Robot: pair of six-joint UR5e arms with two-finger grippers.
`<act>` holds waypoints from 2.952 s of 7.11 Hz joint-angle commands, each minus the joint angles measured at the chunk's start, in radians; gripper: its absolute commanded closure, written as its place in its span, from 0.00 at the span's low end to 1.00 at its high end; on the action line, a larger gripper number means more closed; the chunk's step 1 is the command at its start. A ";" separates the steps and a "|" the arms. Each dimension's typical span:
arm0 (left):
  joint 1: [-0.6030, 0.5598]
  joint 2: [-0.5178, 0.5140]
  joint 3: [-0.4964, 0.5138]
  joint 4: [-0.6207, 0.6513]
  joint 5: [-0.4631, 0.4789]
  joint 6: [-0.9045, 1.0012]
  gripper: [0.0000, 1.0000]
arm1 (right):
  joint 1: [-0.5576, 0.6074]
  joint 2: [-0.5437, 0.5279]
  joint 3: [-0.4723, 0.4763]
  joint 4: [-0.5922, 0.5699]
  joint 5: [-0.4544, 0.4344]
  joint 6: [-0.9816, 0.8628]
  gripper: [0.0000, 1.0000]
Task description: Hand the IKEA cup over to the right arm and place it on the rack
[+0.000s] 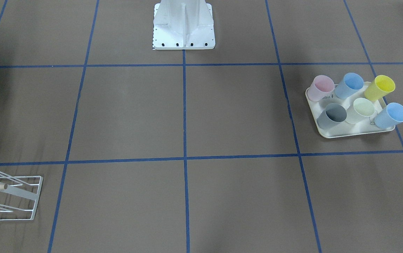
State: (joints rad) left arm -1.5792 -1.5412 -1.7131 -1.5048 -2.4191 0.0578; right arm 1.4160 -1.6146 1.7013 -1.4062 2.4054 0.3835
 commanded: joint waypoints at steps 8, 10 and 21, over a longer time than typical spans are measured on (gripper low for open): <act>0.267 0.136 0.092 -0.232 0.000 -0.007 0.00 | -0.077 -0.013 -0.037 0.105 0.001 0.014 0.01; 0.292 0.141 0.102 -0.235 0.000 -0.003 0.01 | -0.085 -0.013 -0.043 0.107 0.001 0.012 0.01; 0.181 0.171 -0.044 -0.178 0.002 0.000 1.00 | -0.092 0.004 -0.034 0.107 0.036 0.011 0.01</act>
State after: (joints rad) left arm -1.3197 -1.3912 -1.6983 -1.7146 -2.4174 0.0586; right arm 1.3269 -1.6188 1.6654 -1.2990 2.4242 0.3961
